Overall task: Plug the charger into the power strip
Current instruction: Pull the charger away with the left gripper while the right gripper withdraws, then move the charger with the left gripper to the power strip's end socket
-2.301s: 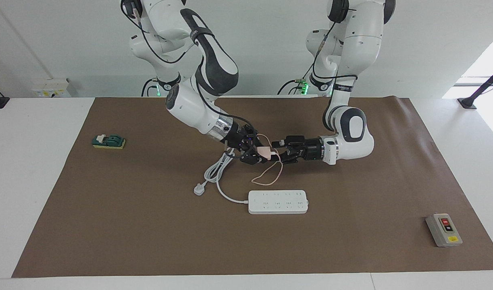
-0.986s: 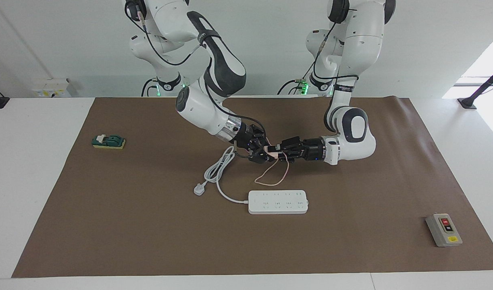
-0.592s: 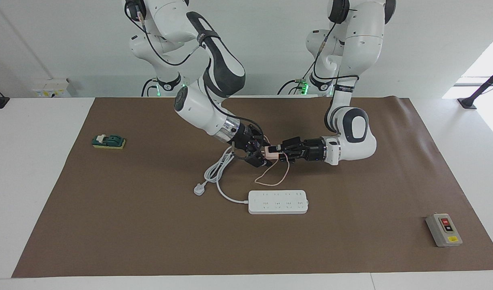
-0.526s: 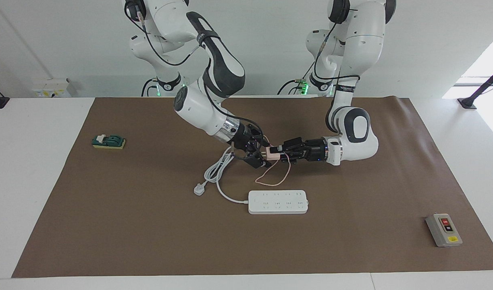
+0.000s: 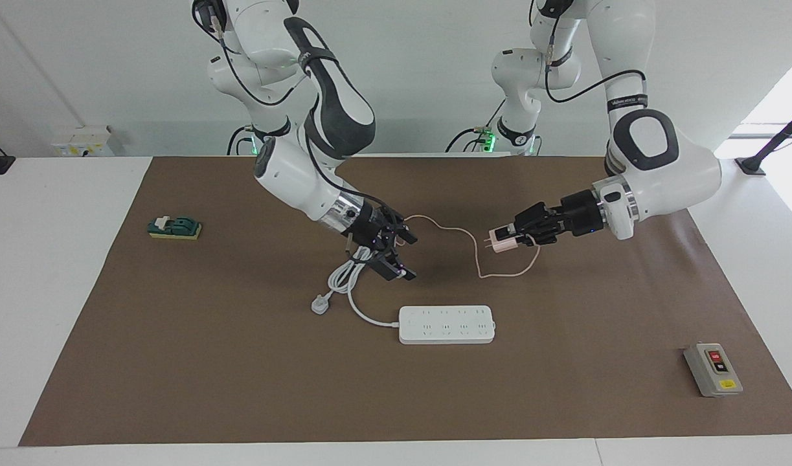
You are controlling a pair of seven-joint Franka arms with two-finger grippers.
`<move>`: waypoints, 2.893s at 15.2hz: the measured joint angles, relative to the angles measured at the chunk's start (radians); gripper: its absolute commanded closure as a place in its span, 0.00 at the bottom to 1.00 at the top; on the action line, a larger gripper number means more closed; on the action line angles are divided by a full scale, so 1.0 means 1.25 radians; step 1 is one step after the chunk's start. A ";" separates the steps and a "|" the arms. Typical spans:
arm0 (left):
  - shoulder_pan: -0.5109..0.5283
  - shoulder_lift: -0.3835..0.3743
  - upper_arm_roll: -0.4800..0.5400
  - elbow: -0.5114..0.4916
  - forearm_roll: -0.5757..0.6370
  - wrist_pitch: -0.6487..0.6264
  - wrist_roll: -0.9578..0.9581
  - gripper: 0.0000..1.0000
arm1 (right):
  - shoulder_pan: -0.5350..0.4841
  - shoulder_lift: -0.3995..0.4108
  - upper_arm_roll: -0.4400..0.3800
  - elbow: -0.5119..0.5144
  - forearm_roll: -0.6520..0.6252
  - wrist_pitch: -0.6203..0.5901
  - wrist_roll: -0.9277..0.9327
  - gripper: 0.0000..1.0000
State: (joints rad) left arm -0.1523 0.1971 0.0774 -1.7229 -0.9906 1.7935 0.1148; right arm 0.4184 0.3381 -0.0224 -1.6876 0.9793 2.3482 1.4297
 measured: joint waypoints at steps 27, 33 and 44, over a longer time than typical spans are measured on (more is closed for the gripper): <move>0.003 -0.133 -0.013 0.092 0.634 -0.066 -0.928 1.00 | -0.351 -0.214 -0.004 0.006 -0.695 -0.481 -1.018 0.00; -0.085 -0.088 -0.021 0.089 0.728 -0.015 -1.310 1.00 | -0.382 -0.286 -0.006 0.008 -0.773 -0.555 -1.219 0.00; -0.228 0.146 -0.024 0.169 0.755 0.085 -1.627 1.00 | -0.382 -0.315 -0.021 0.003 -0.799 -0.611 -1.308 0.00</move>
State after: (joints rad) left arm -0.4375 0.3802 0.0471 -1.5114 -0.0469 1.8999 -1.9190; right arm -0.0593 -0.0554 -0.0485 -1.6834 -0.0190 1.5848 -0.2049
